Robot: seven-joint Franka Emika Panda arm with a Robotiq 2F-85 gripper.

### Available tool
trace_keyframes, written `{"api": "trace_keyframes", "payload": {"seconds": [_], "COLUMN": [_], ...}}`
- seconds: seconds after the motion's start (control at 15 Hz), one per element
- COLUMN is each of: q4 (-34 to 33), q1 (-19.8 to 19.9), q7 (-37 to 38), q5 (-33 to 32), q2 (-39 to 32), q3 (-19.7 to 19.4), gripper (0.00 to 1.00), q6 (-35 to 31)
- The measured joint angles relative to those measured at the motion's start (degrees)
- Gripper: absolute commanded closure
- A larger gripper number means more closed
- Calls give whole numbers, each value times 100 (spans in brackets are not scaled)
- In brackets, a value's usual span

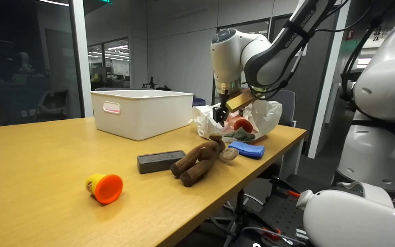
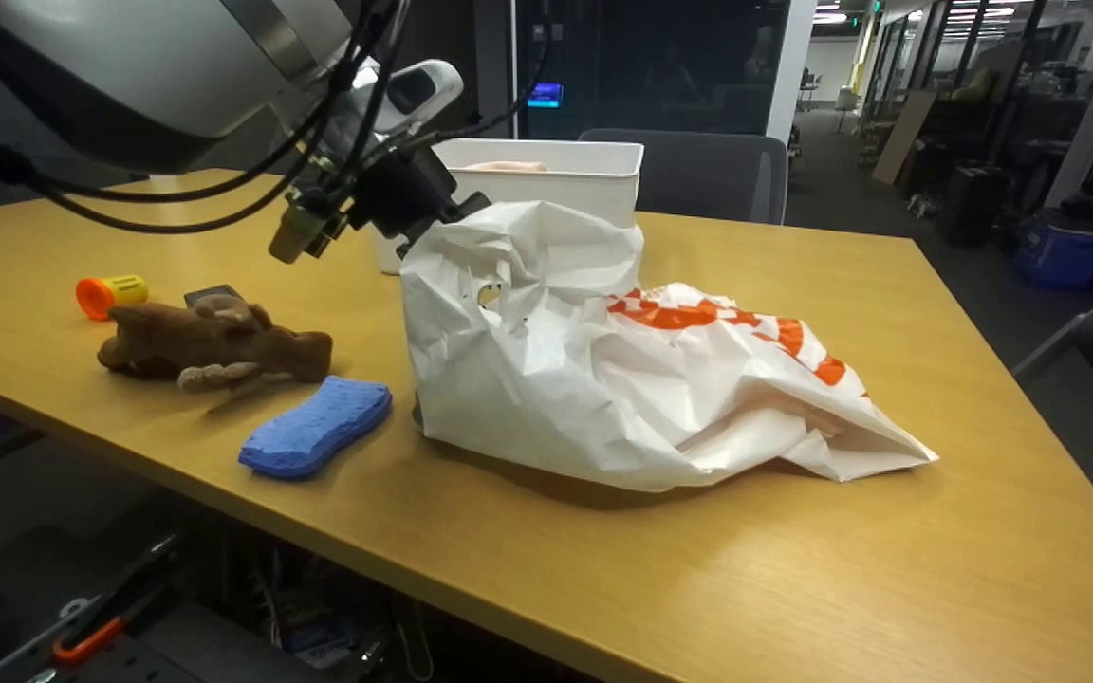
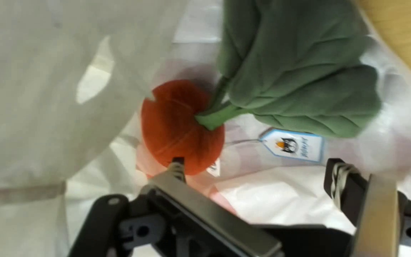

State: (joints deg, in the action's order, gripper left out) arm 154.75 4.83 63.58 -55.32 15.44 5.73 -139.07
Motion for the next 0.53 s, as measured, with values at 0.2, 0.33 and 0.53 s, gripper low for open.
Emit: {"api": "trace_keyframes", "payload": {"seconds": [0.2,0.33,0.53], "q4": [124,267,299], "q1": [-391,-711,-1722], "q7": [-717,-1389,-2251], "q5": [1098,2043,3559], "q2": [416,731,1032], "q3": [-141,-161,-348], "gripper": [0,0,0], "q6": [-510,-679,-538]}}
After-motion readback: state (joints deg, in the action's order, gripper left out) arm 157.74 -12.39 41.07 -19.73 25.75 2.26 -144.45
